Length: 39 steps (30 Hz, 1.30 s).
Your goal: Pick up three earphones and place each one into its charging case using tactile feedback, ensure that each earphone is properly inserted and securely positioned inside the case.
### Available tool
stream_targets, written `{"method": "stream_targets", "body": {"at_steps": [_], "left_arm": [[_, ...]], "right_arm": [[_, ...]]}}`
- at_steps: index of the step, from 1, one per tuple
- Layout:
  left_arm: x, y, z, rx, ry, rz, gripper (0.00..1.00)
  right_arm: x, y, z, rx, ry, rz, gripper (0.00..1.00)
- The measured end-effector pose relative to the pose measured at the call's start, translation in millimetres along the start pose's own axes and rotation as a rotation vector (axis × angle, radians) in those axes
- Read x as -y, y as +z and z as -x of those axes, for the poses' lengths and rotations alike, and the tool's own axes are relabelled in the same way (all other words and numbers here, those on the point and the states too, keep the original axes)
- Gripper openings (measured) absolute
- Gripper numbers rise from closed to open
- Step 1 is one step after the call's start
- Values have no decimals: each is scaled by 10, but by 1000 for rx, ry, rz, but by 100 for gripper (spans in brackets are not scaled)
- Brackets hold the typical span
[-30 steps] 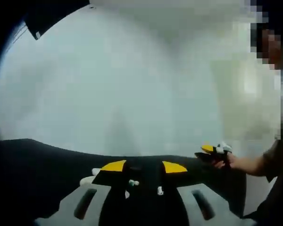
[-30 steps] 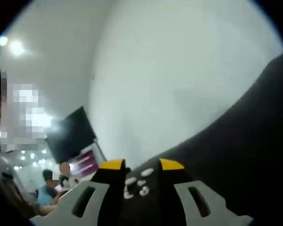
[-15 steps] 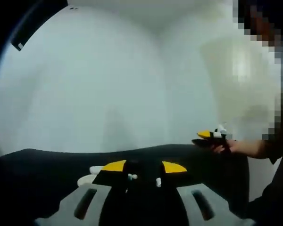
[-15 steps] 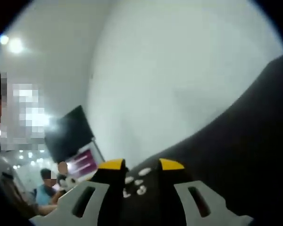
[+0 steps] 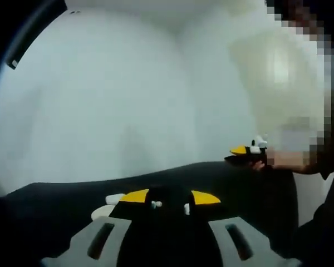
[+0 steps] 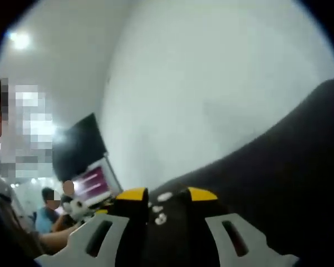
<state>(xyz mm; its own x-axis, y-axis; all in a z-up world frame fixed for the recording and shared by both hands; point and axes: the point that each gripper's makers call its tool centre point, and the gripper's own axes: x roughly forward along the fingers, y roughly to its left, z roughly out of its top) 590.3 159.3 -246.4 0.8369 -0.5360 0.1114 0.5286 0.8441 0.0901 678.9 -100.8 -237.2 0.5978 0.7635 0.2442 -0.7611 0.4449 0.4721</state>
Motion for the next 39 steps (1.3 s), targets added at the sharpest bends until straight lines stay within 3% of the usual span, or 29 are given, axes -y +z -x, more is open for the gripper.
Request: {"method": "stream_targets", "body": {"at_steps": [5, 15, 19, 21, 23, 27, 39], "left_arm": [[29, -11, 2, -12, -1, -18, 25], [-1, -6, 15, -14, 3, -19, 24], [12, -36, 1, -33, -7, -31, 24], [-20, -50, -10, -38, -9, -23, 24], [-42, -58, -12, -41, -8, -15, 24], [-52, -86, -16, -54, -9, -27, 24], [-89, -199, -51, -93, -16, -57, 25]], "right_arm": [[-95, -43, -10, -27, 38, 12, 21], [-125, -174, -49, -105, 30, 109, 21], [-248, -366, -84, -217, 95, 172, 9], [-228, -503, -121, -286, 79, 262, 11], [-232, -571, -136, -318, 78, 298, 15], [-262, -629, -133, -335, 93, 354, 19], [-64, -711, -200, -382, 37, 350, 27]]}}
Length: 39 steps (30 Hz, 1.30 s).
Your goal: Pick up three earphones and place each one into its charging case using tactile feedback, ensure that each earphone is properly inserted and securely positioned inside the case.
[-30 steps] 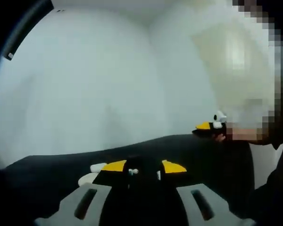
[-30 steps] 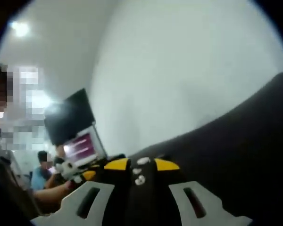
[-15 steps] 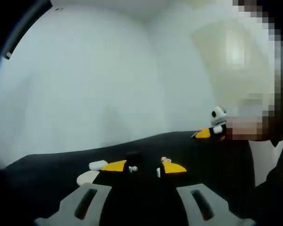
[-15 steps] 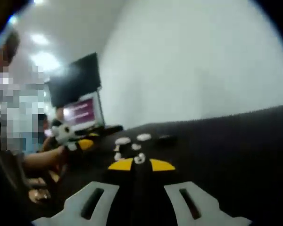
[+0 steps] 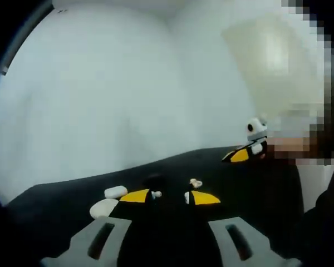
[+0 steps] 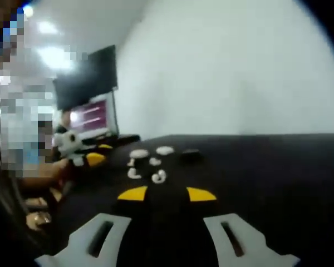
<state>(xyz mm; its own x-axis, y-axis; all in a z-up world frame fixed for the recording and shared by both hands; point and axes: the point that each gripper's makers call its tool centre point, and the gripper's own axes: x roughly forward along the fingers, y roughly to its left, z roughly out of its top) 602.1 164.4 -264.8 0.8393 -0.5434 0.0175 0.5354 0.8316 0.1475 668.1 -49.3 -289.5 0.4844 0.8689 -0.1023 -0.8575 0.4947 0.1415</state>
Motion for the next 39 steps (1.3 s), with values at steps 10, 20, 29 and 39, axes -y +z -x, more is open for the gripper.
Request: {"method": "stream_targets", "body": {"at_steps": [10, 20, 29, 39], "left_arm": [[-3, -42, -27, -14, -12, -23, 25], [48, -61, -52, -36, -10, -44, 25], [37, -57, -33, -35, -7, -41, 25], [116, -71, -37, -52, -17, -66, 25]], "right_arm": [[391, 90, -82, 1, -164, -199, 39], [268, 468, -673, 2, -157, 11, 39], [445, 15, -736, -65, -204, 29, 39], [336, 170, -794, 32, -150, -13, 39]]}}
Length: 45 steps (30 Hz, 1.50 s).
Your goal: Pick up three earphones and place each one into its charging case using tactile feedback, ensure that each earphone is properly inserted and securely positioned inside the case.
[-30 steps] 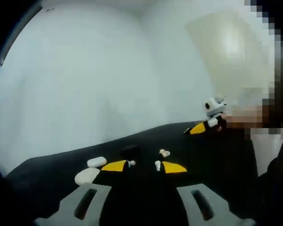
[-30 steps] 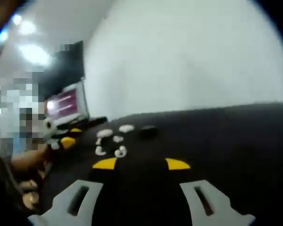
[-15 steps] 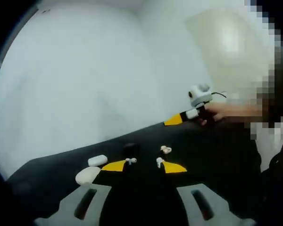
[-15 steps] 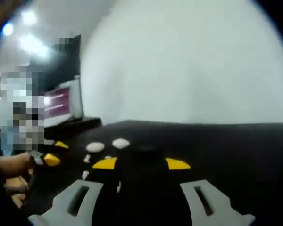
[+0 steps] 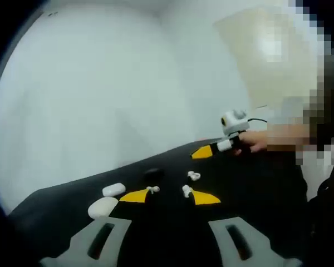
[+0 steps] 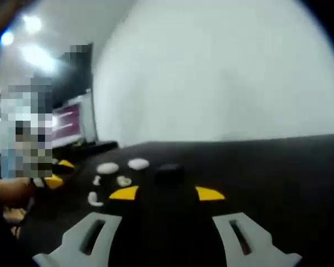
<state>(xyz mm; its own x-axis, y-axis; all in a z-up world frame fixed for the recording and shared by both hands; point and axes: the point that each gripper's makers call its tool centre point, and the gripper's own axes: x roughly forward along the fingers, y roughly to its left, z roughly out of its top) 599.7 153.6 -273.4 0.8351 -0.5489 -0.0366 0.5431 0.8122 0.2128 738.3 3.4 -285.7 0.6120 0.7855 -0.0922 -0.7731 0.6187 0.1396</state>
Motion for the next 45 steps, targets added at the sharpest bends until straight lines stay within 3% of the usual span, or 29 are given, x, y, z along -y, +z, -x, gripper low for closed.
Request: {"method": "stream_targets", "body": {"at_steps": [5, 7, 10, 14, 20, 31, 45], "left_arm": [[-12, 9, 1, 4, 5, 0, 25], [-13, 16, 4, 6, 6, 2, 25], [-56, 81, 35, 54, -5, 51, 28], [-91, 80, 43, 62, 6, 62, 27], [-33, 28, 16, 30, -3, 30, 27], [-35, -5, -15, 19, -10, 18, 26], [-28, -64, -16, -10, -14, -7, 26]], "right_arm": [[-15, 0, -54, -28, -4, -14, 39], [-118, 33, -86, -32, 19, -20, 39], [-184, 38, -166, -43, 39, 1, 39], [-220, 10, -310, -68, 46, 14, 39], [-213, -119, -504, -146, 41, 26, 39], [-325, -188, -600, -191, 25, 42, 40], [-153, -278, -794, -266, -3, 132, 40]]}}
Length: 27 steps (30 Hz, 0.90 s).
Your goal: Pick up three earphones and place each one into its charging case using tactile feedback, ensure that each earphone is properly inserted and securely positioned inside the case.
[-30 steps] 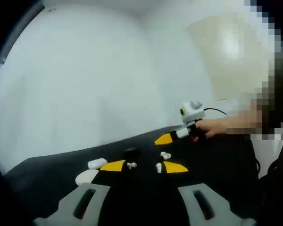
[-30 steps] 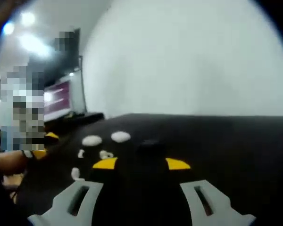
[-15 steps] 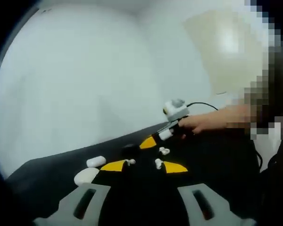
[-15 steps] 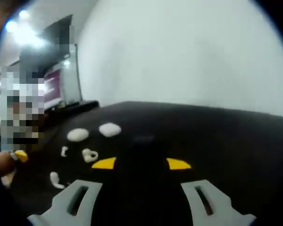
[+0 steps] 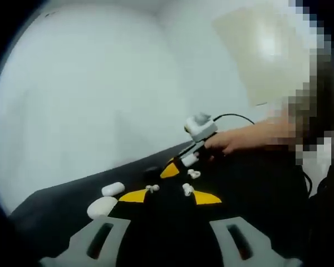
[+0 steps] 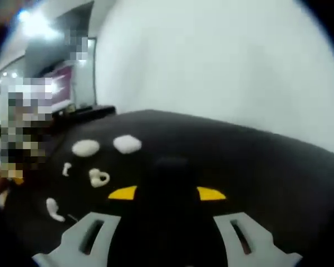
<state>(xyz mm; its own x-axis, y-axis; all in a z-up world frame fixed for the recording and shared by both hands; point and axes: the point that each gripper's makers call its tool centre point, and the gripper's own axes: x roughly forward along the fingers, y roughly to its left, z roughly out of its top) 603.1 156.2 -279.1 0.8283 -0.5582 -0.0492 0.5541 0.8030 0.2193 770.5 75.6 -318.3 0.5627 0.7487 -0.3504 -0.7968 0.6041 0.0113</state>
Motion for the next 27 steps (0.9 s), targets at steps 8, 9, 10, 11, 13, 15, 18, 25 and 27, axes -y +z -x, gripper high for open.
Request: {"method": "stream_targets", "body": {"at_steps": [8, 9, 10, 11, 13, 15, 18, 25, 27], "left_arm": [[-53, -17, -4, -2, -4, -2, 26], [-55, -18, -4, -3, -4, -3, 26], [-77, -24, -7, -3, -5, -3, 26], [-85, -28, -7, -3, -6, -3, 26], [-105, -35, -8, -3, -8, -2, 26], [-85, -33, -11, -6, -9, -6, 26], [-67, -35, -11, -12, -11, -12, 26], [-64, -43, -17, -16, -11, -17, 26], [-84, -54, -18, -16, -12, -18, 26]], "right_arm": [[12, 36, -155, -6, -11, 42, 43], [18, 44, -177, -4, -11, 40, 43], [19, 47, -189, -2, -10, 43, 43], [26, 50, -201, -1, -8, 44, 43], [40, 61, -224, 2, -10, 40, 43], [53, 70, -255, 1, -14, 36, 44], [68, 79, -285, 7, -24, 40, 45], [100, 88, -305, 20, -24, 39, 45], [107, 90, -311, 22, -25, 39, 45]]}}
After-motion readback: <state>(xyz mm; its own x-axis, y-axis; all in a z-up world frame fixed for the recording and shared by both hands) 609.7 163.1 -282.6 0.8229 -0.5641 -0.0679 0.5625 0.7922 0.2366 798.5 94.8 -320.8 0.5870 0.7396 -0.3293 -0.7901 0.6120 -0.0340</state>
